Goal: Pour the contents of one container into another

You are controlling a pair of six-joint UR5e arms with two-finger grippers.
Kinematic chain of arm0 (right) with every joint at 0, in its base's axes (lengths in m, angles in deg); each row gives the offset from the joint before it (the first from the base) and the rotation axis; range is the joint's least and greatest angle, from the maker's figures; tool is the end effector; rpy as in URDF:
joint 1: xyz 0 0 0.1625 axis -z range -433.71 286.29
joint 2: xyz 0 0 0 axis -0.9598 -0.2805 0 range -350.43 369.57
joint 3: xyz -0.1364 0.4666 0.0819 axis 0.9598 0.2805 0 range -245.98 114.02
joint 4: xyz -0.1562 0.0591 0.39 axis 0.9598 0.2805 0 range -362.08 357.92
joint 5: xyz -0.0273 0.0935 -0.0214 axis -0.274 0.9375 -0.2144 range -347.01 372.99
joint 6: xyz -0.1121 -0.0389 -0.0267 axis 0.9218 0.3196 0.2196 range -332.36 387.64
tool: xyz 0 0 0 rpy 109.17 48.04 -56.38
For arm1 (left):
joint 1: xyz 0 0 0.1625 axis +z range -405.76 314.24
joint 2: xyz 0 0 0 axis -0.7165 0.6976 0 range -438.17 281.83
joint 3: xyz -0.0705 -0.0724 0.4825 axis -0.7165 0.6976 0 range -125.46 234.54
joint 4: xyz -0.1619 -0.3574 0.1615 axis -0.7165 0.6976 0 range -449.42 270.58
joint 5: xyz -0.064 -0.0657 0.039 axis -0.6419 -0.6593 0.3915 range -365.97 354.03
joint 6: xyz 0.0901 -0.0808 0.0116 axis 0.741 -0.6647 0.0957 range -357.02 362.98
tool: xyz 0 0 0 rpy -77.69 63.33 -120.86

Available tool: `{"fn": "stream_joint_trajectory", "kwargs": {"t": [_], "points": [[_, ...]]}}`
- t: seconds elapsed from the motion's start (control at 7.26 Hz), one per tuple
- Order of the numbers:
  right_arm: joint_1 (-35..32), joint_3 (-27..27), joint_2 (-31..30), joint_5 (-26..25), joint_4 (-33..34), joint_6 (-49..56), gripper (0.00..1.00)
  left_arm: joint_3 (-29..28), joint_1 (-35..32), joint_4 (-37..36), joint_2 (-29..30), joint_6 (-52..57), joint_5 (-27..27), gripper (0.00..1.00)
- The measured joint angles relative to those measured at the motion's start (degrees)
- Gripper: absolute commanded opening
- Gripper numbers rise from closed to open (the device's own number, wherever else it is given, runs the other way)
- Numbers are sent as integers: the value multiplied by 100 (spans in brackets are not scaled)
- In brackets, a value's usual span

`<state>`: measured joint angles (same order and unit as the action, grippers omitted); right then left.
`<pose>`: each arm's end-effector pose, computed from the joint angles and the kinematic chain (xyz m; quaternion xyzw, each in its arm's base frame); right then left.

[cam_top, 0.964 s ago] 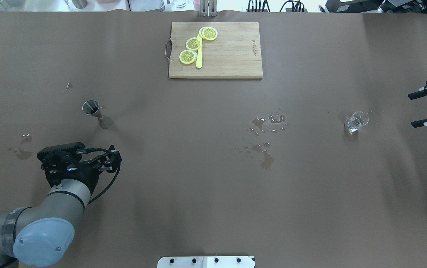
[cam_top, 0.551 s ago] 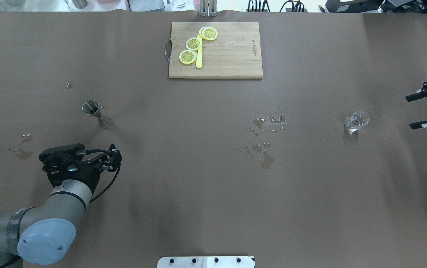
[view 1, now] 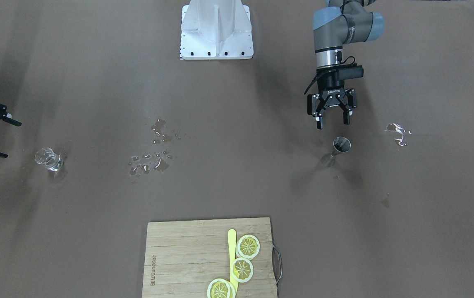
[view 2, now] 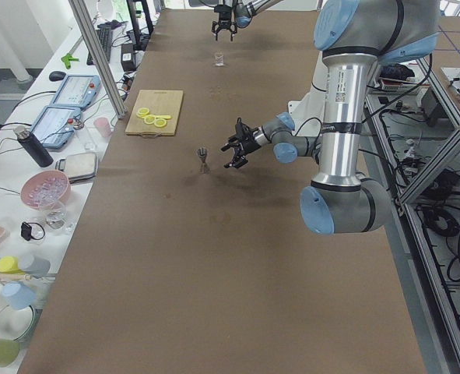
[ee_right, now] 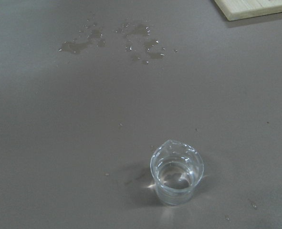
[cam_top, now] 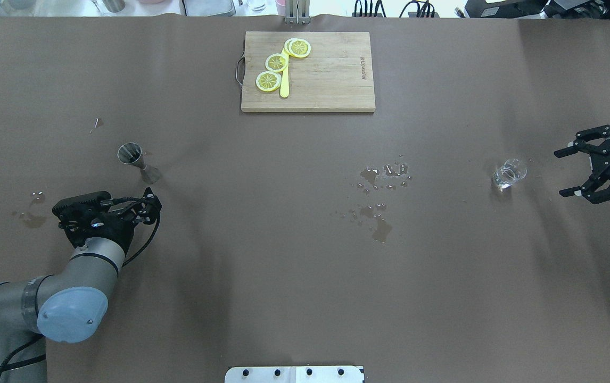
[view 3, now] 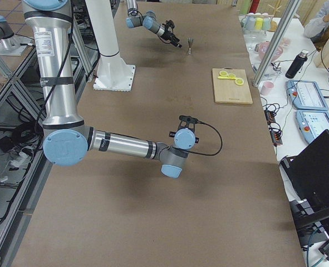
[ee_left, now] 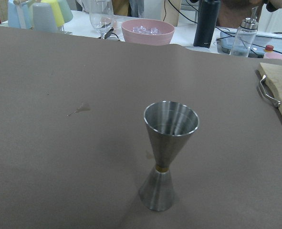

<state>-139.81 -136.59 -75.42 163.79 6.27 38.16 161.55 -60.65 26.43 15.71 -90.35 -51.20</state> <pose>-0.1884 -0.4924 0.6845 0.4255 -0.4741 -0.4802 0.6030 0.4665 -0.3505 0.4973 0.3847 0.3297 -0.2835 0.8142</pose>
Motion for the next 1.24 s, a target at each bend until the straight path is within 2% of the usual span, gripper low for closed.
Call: {"fn": "stream_joint_trajectory", "kwargs": {"t": [0.41,0.69,0.96,1.24], "points": [[119,254,167,-54,-8,8,98,-288,-77,72,213,8,172,95],[215,399,290,-158,-7,11,98,-522,-89,80,429,22,273,91],[359,438,353,-341,-1,11,98,-798,-104,155,596,195,537,87],[503,442,372,-514,0,11,96,-1097,-140,192,736,314,805,87]]}}
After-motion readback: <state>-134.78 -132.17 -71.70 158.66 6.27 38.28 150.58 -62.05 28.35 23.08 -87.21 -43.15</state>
